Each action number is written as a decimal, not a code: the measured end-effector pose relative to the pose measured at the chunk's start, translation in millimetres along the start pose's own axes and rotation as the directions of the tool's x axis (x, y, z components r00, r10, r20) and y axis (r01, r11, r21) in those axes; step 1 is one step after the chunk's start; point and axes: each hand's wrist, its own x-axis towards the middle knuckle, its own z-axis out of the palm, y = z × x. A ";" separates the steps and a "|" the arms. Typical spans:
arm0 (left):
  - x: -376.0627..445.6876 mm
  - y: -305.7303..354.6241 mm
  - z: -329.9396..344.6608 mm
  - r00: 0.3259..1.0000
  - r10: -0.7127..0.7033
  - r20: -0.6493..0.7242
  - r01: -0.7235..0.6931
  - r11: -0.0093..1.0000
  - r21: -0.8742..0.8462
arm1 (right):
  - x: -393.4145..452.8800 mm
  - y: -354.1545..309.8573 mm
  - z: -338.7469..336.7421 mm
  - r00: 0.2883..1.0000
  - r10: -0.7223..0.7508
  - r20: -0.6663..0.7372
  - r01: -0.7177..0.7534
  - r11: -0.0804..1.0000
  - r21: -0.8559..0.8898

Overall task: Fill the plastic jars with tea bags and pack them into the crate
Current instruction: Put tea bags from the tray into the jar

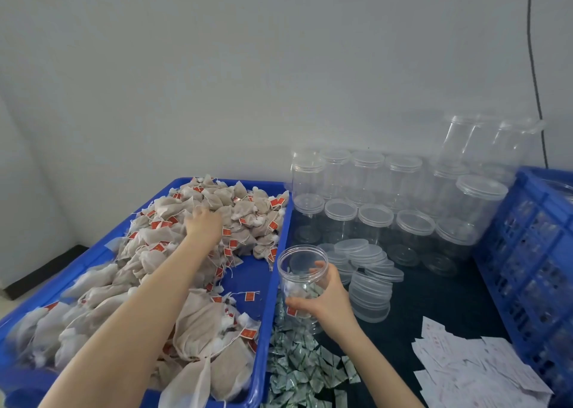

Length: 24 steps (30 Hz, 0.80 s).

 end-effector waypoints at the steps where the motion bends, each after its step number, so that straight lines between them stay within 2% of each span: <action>1: 0.7 -4.1 6.8 1.000 -0.011 0.023 0.010 0.999 0.030 | 0.3 0.0 -0.1 1.000 -0.001 -0.001 0.001 1.000 0.000; 4: -1.2 -6.9 16.6 0.998 -0.004 -0.068 0.008 0.998 0.060 | 0.6 -0.4 0.2 1.000 0.000 0.012 0.000 1.000 -0.003; 10: -1.9 5.6 -0.7 0.992 0.026 -0.121 -0.046 0.985 -0.164 | 3.0 -2.0 2.4 1.000 0.004 0.030 -0.003 1.000 -0.015; 15: -10.3 25.9 -36.1 0.975 0.148 -0.168 -0.200 0.910 -0.362 | 7.9 -0.2 2.5 1.000 0.010 0.026 -0.010 1.000 0.001; 17: -21.3 36.2 -53.1 0.932 0.204 -0.300 -0.334 0.805 -0.491 | 9.3 0.3 2.3 1.000 0.007 0.026 -0.006 1.000 -0.003; 19: -40.0 45.9 -70.6 0.892 0.251 -0.375 -0.445 0.625 -0.641 | 10.3 -0.3 2.2 1.000 0.009 0.027 -0.008 1.000 -0.008; 22: -64.6 58.8 -89.1 0.843 0.397 -0.362 -0.501 0.336 -0.798 | 11.7 -2.3 2.4 1.000 0.003 0.021 -0.002 1.000 -0.030; 24: -75.3 65.9 -96.1 0.792 0.493 -0.360 -0.512 0.216 -0.831 | 12.2 -3.8 2.4 1.000 -0.003 0.020 0.003 0.999 -0.036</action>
